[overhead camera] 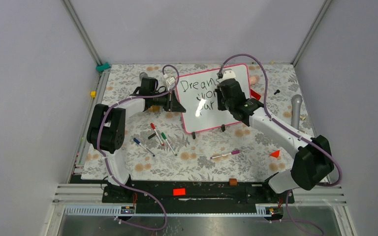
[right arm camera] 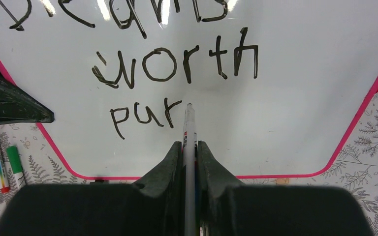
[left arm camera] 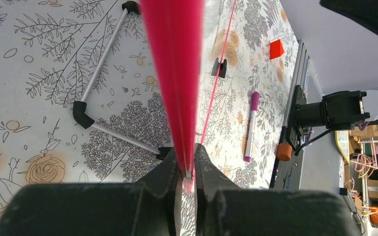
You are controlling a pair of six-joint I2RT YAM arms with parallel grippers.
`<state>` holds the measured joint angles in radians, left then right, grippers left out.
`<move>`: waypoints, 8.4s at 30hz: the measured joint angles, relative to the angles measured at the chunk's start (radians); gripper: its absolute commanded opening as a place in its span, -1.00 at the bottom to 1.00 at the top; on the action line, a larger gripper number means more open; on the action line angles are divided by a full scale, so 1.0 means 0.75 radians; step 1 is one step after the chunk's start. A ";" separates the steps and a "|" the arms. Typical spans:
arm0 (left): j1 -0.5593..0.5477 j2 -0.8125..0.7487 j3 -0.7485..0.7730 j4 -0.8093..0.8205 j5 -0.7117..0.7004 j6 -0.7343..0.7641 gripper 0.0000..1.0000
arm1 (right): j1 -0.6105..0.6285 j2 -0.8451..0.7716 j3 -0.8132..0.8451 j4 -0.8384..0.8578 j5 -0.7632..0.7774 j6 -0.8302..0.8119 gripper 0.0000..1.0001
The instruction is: Write a sentence on the whiteboard
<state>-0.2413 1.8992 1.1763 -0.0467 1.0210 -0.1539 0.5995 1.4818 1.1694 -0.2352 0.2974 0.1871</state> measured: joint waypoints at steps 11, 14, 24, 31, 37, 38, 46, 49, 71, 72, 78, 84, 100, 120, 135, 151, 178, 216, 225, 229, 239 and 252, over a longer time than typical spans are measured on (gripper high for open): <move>0.000 0.000 0.000 0.000 0.000 0.001 -1.00 | 0.000 -0.052 -0.066 -0.012 0.002 0.000 -1.00; 0.000 0.000 0.000 0.000 0.000 0.001 -1.00 | 0.000 -0.052 -0.068 -0.009 0.001 -0.001 -1.00; 0.000 0.000 0.000 0.000 0.000 0.001 -1.00 | 0.000 -0.052 -0.068 -0.008 0.000 0.000 -1.00; 0.000 0.000 0.000 0.000 0.000 0.001 -1.00 | 0.000 -0.052 -0.068 -0.008 0.000 -0.001 -1.00; 0.000 0.000 0.000 0.000 0.001 0.001 -1.00 | 0.000 -0.052 -0.068 0.001 0.001 -0.002 -1.00; 0.000 0.000 0.000 0.000 0.001 0.001 -1.00 | 0.000 -0.052 -0.068 0.003 0.001 -0.002 -1.00; 0.000 0.000 0.000 0.000 0.001 0.001 -1.00 | 0.000 -0.052 -0.068 0.006 0.001 -0.005 -1.00; 0.000 0.000 0.000 0.000 0.001 0.001 -1.00 | 0.000 -0.052 -0.068 0.006 0.001 -0.005 -1.00; 0.000 0.000 0.000 0.000 0.001 0.001 -1.00 | 0.000 -0.052 -0.073 0.011 0.000 -0.010 -1.00; 0.000 0.000 0.000 0.000 0.001 0.001 -1.00 | 0.000 -0.052 -0.076 0.012 -0.001 -0.009 -1.00; 0.000 0.000 0.001 -0.001 0.001 0.002 -1.00 | 0.000 -0.053 -0.112 0.018 -0.021 0.013 -1.00; 0.000 0.000 0.001 -0.001 0.001 0.002 -1.00 | 0.000 -0.094 -0.192 0.021 -0.040 0.051 -1.00; 0.000 0.000 0.002 -0.003 0.003 0.006 -1.00 | 0.000 -0.311 -0.275 -0.036 -0.071 0.064 -1.00; -0.003 0.007 0.012 -0.008 0.002 0.014 -1.00 | 0.000 -0.301 -0.210 -0.201 -0.058 0.193 -1.00; -0.003 0.007 0.012 -0.009 0.003 0.014 -1.00 | -0.001 -0.332 -0.129 -0.282 -0.002 0.197 -1.00; -0.003 0.007 0.012 -0.009 0.003 0.015 -1.00 | -0.001 -0.386 -0.155 -0.273 0.012 0.202 -1.00; -0.008 0.026 0.050 -0.053 0.003 0.034 -1.00 | -0.001 -0.225 -0.193 0.032 -0.074 -0.081 -1.00; -0.009 0.039 0.073 -0.077 0.005 0.044 -1.00 | -0.001 0.026 -0.092 0.130 0.036 -0.130 -1.00; -0.009 0.039 0.073 -0.078 0.005 0.043 -1.00 | -0.001 0.037 -0.078 0.126 0.032 -0.139 -1.00; -0.009 0.039 0.073 -0.079 0.005 0.043 -1.00 | -0.001 0.038 -0.077 0.125 0.030 -0.140 -1.00; -0.009 0.039 0.073 -0.079 0.005 0.043 -1.00 | -0.001 0.038 -0.077 0.128 -0.016 -0.144 -1.00; -0.009 0.039 0.073 -0.079 0.005 0.043 -1.00 | -0.001 0.037 -0.083 0.126 -0.025 -0.144 -1.00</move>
<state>-0.2478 1.9285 1.2308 -0.1059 1.0245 -0.1215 0.5991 1.5093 1.1072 -0.1406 0.2787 0.0792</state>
